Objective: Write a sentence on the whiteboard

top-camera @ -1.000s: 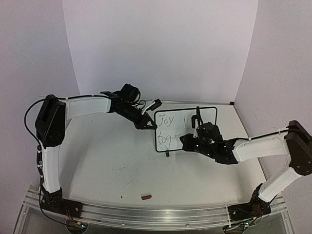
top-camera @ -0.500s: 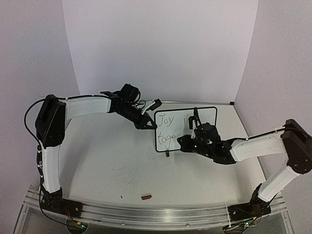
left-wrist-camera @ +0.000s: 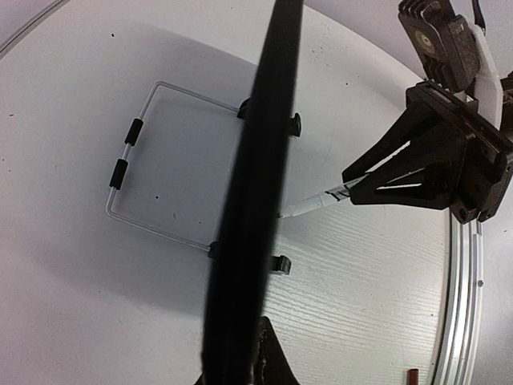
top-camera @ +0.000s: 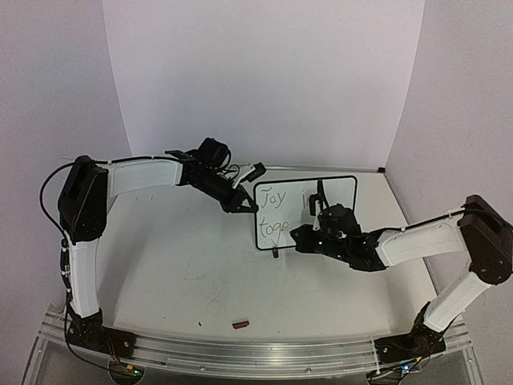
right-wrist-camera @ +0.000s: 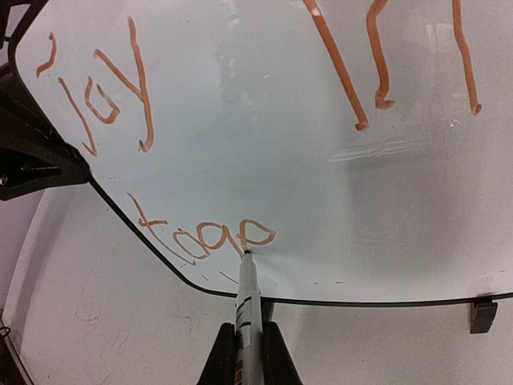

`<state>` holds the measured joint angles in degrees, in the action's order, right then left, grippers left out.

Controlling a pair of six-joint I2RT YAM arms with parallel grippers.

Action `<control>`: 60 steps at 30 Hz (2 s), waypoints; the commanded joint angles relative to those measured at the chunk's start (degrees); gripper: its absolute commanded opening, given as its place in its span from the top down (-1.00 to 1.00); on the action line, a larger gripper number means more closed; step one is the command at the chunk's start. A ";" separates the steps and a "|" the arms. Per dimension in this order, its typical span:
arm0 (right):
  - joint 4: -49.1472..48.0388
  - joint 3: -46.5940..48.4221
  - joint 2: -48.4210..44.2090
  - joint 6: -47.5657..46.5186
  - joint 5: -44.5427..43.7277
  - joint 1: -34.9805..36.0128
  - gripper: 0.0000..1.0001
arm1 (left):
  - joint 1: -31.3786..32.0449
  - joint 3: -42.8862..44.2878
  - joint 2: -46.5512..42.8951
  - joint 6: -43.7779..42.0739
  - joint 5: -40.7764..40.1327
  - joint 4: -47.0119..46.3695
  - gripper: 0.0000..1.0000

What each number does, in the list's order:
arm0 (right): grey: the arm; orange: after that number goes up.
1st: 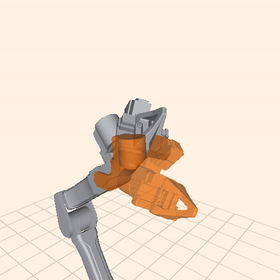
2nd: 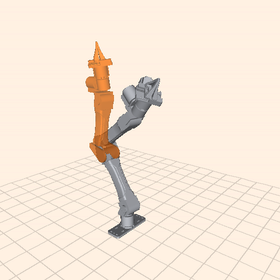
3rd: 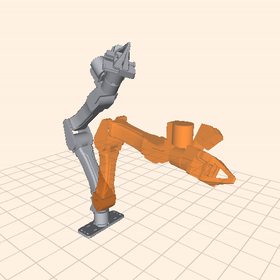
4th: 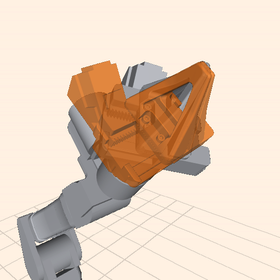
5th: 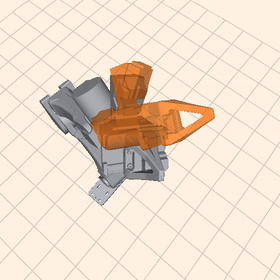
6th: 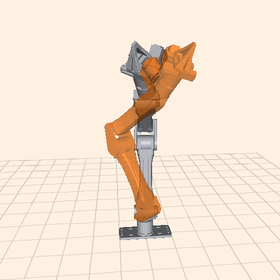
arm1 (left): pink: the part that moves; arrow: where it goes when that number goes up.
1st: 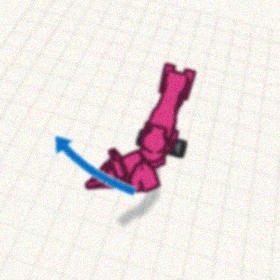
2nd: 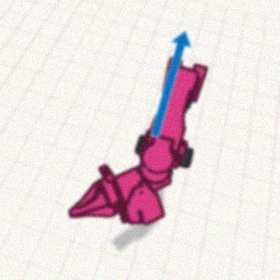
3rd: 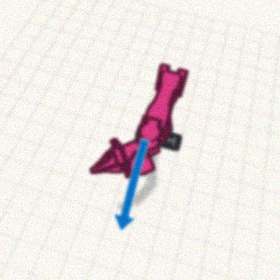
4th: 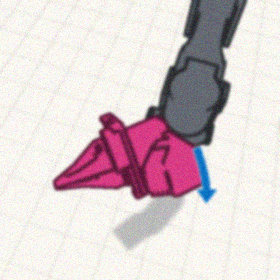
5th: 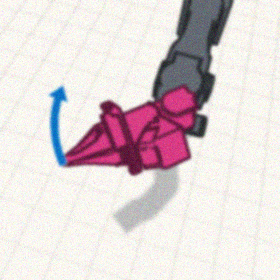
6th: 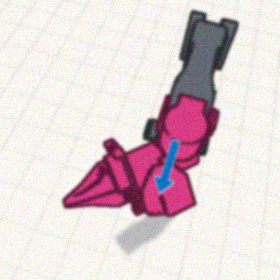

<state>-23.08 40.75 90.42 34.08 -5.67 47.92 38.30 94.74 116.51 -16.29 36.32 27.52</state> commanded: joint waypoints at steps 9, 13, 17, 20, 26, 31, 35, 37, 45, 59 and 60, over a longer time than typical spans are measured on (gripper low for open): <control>0.95 0.09 0.44 0.47 -4.33 -0.35 1.00 | -0.25 -0.96 -1.80 -1.43 -2.78 2.60 1.00; 1.63 0.15 -0.02 0.44 -5.07 -0.35 1.00 | -0.25 -1.06 -1.84 -1.45 -2.74 2.57 1.00; 2.42 0.09 -0.57 0.37 -5.86 -0.33 1.00 | -0.23 -1.06 -1.90 -1.44 -2.77 2.48 1.00; 2.68 -0.10 -1.22 0.24 -6.52 -0.37 1.00 | -0.25 -1.09 -1.81 -1.40 -2.75 2.47 1.00; 3.04 0.17 -1.57 -0.11 -6.65 -0.33 1.00 | -0.24 -1.09 -1.81 -1.37 -2.73 2.52 1.00; 3.04 -0.05 -2.77 -1.01 -4.43 -0.32 1.00 | -0.25 -1.25 -1.98 -1.34 -2.74 2.43 1.00; 2.67 -2.18 -7.18 -1.71 -1.56 -0.45 1.00 | -0.25 -1.26 -2.07 -1.29 -2.66 2.44 1.00; 2.53 -3.20 -8.87 -1.78 0.07 -0.51 1.00 | -0.25 -1.26 -2.06 -1.25 -2.62 2.38 1.00; 2.60 -4.71 -9.90 -0.79 0.05 -1.64 1.00 | -0.18 -1.41 -2.33 -1.15 -2.67 2.44 1.00; 0.72 -0.78 -4.68 -1.61 0.20 -1.61 1.00 | -0.07 -1.38 -2.13 -1.23 -2.68 2.38 1.00; 0.43 -0.63 -4.38 -1.61 0.35 -1.67 1.00 | -0.07 -1.42 -2.16 -1.23 -2.69 2.42 1.00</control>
<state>-20.06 37.25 84.69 33.15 -5.50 46.52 38.30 94.35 116.20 -16.29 36.29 27.57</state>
